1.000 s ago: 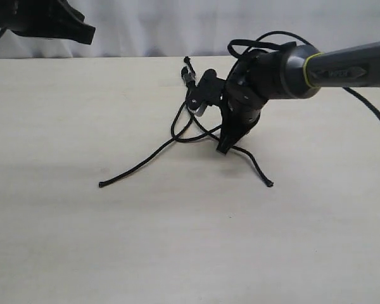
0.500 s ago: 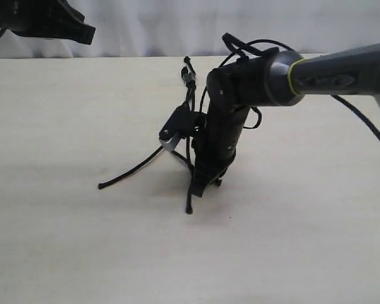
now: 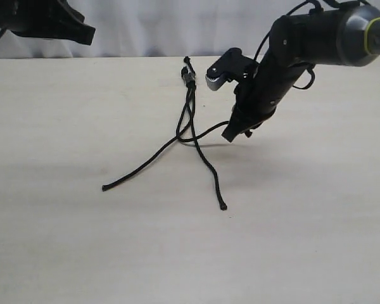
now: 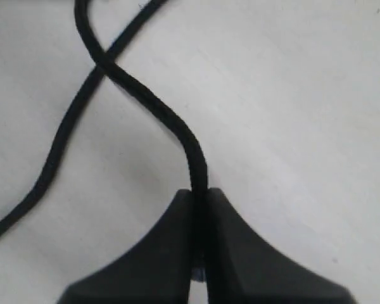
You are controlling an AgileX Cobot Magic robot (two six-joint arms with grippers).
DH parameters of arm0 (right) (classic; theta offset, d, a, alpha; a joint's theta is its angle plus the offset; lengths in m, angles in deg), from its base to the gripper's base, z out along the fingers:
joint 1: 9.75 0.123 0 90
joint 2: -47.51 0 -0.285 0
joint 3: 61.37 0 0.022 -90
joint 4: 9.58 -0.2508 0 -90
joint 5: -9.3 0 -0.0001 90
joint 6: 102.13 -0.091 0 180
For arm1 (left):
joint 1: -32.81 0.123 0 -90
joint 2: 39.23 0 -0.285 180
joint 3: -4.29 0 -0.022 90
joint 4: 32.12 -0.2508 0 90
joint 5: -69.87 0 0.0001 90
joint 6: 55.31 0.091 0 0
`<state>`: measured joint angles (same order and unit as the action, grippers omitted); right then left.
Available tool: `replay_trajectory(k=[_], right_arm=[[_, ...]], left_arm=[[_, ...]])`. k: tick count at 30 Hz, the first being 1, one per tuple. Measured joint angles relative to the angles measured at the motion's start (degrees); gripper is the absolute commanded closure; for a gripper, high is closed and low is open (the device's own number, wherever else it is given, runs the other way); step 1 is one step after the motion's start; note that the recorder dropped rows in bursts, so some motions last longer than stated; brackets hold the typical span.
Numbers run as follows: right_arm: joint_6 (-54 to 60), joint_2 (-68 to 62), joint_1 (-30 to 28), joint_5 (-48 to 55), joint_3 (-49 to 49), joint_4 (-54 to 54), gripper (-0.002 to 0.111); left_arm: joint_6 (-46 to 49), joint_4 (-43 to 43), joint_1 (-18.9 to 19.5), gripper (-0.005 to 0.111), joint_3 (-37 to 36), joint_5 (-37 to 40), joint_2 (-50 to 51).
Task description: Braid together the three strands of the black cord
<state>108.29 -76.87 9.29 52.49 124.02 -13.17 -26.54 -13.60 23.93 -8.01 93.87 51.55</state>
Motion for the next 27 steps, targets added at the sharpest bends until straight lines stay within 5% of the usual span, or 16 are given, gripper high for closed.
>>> replay_trajectory(k=[16, 27], right_arm=[[-4.1, 13.7, -3.0, -1.5, -0.1, -2.1, 0.104], [-3.2, 2.4, -4.0, -11.2, -5.3, 0.9, 0.104]], left_arm=[[0.0, 0.4, 0.0, 0.107, 0.0, 0.0, 0.0], [0.0, 1.3, 0.0, 0.107, 0.0, 0.0, 0.0]])
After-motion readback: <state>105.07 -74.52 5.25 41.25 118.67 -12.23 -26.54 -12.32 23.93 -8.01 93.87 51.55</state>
